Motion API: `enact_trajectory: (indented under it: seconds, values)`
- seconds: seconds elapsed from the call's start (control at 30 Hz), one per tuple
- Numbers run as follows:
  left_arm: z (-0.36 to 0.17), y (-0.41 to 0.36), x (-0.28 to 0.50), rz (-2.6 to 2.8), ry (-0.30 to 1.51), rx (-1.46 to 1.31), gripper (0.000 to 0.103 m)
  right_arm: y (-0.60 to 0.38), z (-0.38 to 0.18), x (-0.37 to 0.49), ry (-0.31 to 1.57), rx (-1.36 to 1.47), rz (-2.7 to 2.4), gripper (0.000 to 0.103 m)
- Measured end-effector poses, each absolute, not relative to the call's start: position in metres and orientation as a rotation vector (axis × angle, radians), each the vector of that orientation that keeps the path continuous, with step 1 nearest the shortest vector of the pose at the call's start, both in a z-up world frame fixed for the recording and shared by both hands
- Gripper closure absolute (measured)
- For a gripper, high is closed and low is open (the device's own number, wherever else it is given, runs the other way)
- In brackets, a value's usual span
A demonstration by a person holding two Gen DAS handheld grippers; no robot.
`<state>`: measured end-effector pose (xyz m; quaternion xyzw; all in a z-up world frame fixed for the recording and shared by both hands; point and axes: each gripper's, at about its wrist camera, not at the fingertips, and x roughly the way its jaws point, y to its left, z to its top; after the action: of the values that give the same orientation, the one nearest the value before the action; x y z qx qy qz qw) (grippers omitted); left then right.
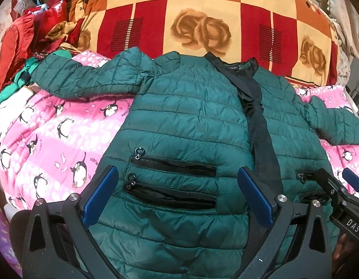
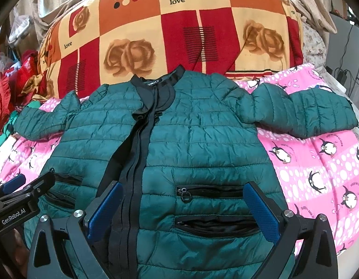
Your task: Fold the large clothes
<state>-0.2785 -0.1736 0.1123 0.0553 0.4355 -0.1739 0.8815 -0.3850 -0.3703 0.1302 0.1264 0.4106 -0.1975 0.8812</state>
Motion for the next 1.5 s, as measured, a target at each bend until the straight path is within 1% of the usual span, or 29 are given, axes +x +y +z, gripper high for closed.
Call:
enact_trajectory:
  seconds: [0.23,0.43,0.83,1.5]
  values:
    - [0.112,-0.175,-0.281,-0.354,0.911,0.136,0.001,-0.37,0.132,-0.387,0.844,0.266,-0.412,0.0]
    - [0.108,-0.176,-0.28,-0.342,0.914,0.148,0.001,-0.375,0.13,-0.387,0.895,0.287,-0.414,0.0]
    - [0.101,-0.178,-0.277,-0.329,0.923,0.152,0.001,-0.378,0.121,-0.386,0.907,0.284,-0.418,0.0]
    - [0.097,-0.177,-0.275,-0.327,0.931,0.149,0.001,-0.377,0.115,-0.379,0.885,0.319,-0.39,0.0]
